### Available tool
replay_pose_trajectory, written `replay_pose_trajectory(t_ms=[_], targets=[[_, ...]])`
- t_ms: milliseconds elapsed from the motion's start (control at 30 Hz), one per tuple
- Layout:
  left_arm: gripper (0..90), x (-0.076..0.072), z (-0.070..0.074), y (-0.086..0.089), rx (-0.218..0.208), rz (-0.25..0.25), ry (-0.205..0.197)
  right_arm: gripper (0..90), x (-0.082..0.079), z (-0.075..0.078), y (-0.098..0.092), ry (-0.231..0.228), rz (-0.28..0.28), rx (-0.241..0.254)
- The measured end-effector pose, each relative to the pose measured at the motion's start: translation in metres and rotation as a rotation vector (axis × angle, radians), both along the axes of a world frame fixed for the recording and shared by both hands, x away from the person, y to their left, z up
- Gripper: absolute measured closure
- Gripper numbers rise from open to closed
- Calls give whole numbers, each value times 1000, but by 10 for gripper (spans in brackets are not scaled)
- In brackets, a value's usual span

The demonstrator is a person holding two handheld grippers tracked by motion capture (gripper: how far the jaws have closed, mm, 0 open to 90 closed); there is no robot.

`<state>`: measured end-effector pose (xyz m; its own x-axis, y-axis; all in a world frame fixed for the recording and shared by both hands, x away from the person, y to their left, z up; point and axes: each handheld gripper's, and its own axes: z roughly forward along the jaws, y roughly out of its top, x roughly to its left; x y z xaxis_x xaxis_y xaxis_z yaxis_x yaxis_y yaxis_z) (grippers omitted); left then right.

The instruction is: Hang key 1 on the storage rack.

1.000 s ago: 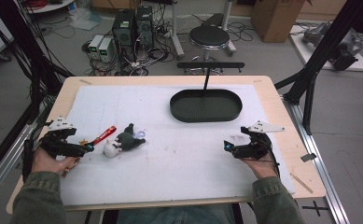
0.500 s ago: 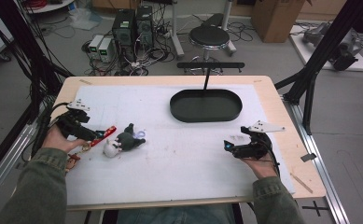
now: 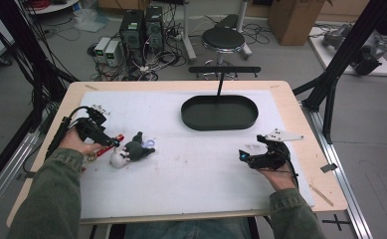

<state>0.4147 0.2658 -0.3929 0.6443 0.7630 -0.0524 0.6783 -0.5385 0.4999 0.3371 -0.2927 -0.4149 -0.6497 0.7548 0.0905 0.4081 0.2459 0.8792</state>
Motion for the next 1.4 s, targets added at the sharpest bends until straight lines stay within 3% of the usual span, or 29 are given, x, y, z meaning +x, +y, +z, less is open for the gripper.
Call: replay_pose_trajectory(t_ms=[167, 367, 567, 767, 833, 967, 1067, 1400], targets=[[114, 8, -3, -7, 40, -10, 25, 9, 0, 0, 0, 7, -1, -1], [139, 15, -11, -4, 56, 18, 62, 9, 0, 0, 0, 5, 1, -9], [182, 16, -13, -7, 69, 2, 68, 9, 1, -1, 1, 6, 2, -13], [330, 16, -18, -12, 91, -2, 68, 10, 1, 0, 0, -3, -6, -4], [394, 16, -20, -14, 134, 23, 69, 9, 1, 0, 0, -7, -4, -11], [528, 17, -22, -13, 142, 29, 83, 10, 1, -1, 1, -5, 0, -15], [718, 16, -21, -13, 131, 26, 73, 10, 1, 0, 1, -7, -1, -16], [733, 14, -20, -13, 131, 8, 62, 10, 1, -1, 1, -4, -6, -16]])
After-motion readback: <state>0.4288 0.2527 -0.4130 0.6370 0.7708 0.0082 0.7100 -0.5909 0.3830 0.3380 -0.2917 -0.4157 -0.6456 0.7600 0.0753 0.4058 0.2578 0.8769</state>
